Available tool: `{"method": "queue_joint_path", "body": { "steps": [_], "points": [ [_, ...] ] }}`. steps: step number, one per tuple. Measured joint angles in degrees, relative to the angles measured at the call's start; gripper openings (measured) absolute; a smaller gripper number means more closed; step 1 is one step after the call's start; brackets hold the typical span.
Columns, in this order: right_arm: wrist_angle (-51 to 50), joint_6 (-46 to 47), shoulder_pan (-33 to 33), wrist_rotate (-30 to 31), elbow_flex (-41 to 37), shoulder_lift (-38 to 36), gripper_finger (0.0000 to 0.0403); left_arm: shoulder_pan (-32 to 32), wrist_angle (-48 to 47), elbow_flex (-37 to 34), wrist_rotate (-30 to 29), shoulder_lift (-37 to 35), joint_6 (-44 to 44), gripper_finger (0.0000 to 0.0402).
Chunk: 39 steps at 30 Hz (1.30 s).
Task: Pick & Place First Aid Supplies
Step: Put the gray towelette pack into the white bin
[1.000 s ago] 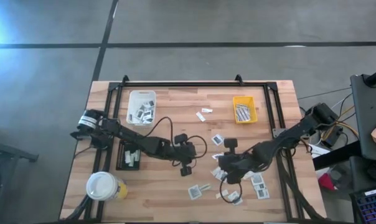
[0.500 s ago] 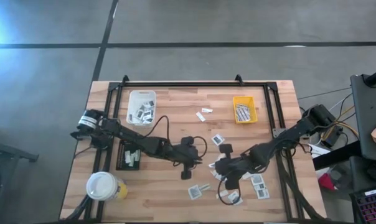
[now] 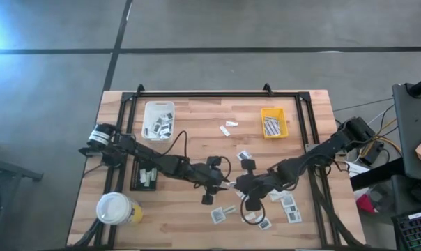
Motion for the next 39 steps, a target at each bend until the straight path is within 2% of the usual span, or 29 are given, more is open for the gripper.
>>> {"method": "queue_joint_path", "body": {
  "steps": [5,13,17,26,34,39],
  "points": [
    [2.7,0.0,-0.7,0.0,0.0,0.0,0.0008,0.0,0.0,0.0,-1.2,0.0,0.0,0.016],
    [3.3,1.3,-0.8,0.0,0.0,0.0,0.0008,0.1,0.0,0.0,-3.0,0.0,-3.0,0.0153],
    [3.5,1.4,-0.9,0.0,0.0,0.0,0.0008,0.1,-1.0,0.0,-3.1,0.0,-3.3,0.0122],
    [4.6,1.1,-0.9,0.1,0.0,0.0,0.0008,0.1,-1.5,0.0,-3.0,0.1,-2.9,0.001],
    [4.3,-0.4,-1.1,0.2,0.0,0.0,0.001,0.1,-2.2,0.0,-2.8,0.1,-3.6,0.0002],
    [3.9,-0.3,-1.5,0.1,0.1,-0.1,0.0039,0.1,-5.5,0.0,-2.9,0.1,-5.4,0.0001]
  ]
}}
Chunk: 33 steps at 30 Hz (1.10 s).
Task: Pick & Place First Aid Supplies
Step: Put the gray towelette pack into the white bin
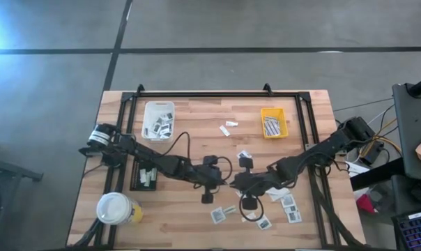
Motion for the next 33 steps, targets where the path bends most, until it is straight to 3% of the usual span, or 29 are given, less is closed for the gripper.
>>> {"method": "queue_joint_path", "body": {
  "steps": [8,15,22,29,33],
  "points": [
    [-5.0,0.4,-0.3,1.4,0.0,-0.3,0.0107,0.6,-10.8,0.0,-1.2,-1.9,-6.8,0.0001],
    [-10.1,5.0,-0.3,-1.7,0.0,-0.3,0.0129,2.1,-20.8,0.0,-5.7,-7.4,-9.9,0.0],
    [-10.8,6.2,0.4,-3.6,0.0,-0.3,0.0117,3.1,-32.7,0.0,-9.6,-15.0,-10.7,0.0],
    [-10.8,6.2,1.5,-3.6,0.0,-0.3,0.0093,3.3,-43.6,0.0,-20.5,-23.0,-15.6,0.0],
    [-10.6,6.2,1.6,-3.6,0.0,-0.2,0.008,4.4,-44.6,-2.7,-26.7,-27.7,-20.1,0.0]
  ]
}}
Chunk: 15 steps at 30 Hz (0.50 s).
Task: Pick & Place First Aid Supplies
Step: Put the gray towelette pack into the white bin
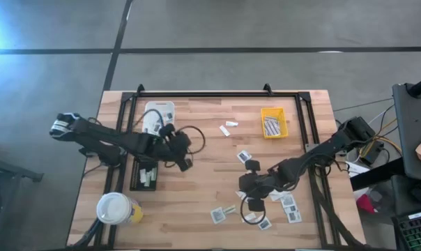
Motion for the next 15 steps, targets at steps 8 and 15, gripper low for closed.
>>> {"method": "queue_joint_path", "body": {
  "steps": [8,15],
  "points": [
    [0.3,-0.3,0.0,0.0,0.0,0.1,0.0062,6.0,1.5,-10.3,-1.8,-12.1,-7.9,0.0],
    [0.4,-1.1,0.0,0.5,0.0,0.1,0.0055,12.8,7.4,-20.8,-1.9,-20.7,-14.2,0.0]
  ]
}}
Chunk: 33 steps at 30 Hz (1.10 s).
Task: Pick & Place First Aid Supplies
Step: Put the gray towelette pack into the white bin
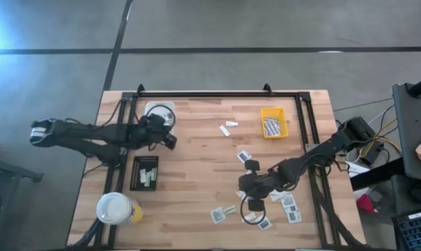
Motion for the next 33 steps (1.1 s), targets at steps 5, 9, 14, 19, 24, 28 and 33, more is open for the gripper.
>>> {"method": "queue_joint_path", "body": {
  "steps": [5,9,14,19,24,28,33],
  "points": [
    [0.0,0.0,0.0,0.1,0.0,0.0,0.0054,3.8,1.4,-4.6,0.1,-2.7,-3.6,0.0],
    [0.1,0.0,0.0,0.1,0.0,0.0,0.0053,6.9,1.7,-6.4,0.3,-2.6,-5.0,0.0],
    [0.2,-0.1,0.0,0.1,0.0,0.0,0.0054,10.4,1.7,-6.7,1.0,-1.8,-5.5,0.0001],
    [0.2,-0.1,0.0,0.1,0.0,0.0,0.0054,13.5,1.6,-6.7,1.0,-1.8,-5.4,0.0005],
    [0.2,-0.4,0.0,0.1,0.0,0.0,0.0052,16.8,1.1,-6.7,4.8,-1.7,-5.4,0.0002],
    [0.2,-0.4,0.0,0.1,0.0,0.0,0.0053,18.2,1.2,-6.8,8.1,-1.7,-5.4,0.0002],
    [0.2,-0.4,0.0,0.1,0.0,0.0,0.0056,18.5,0.3,-7.5,8.2,-0.7,-5.6,0.0001]
  ]
}}
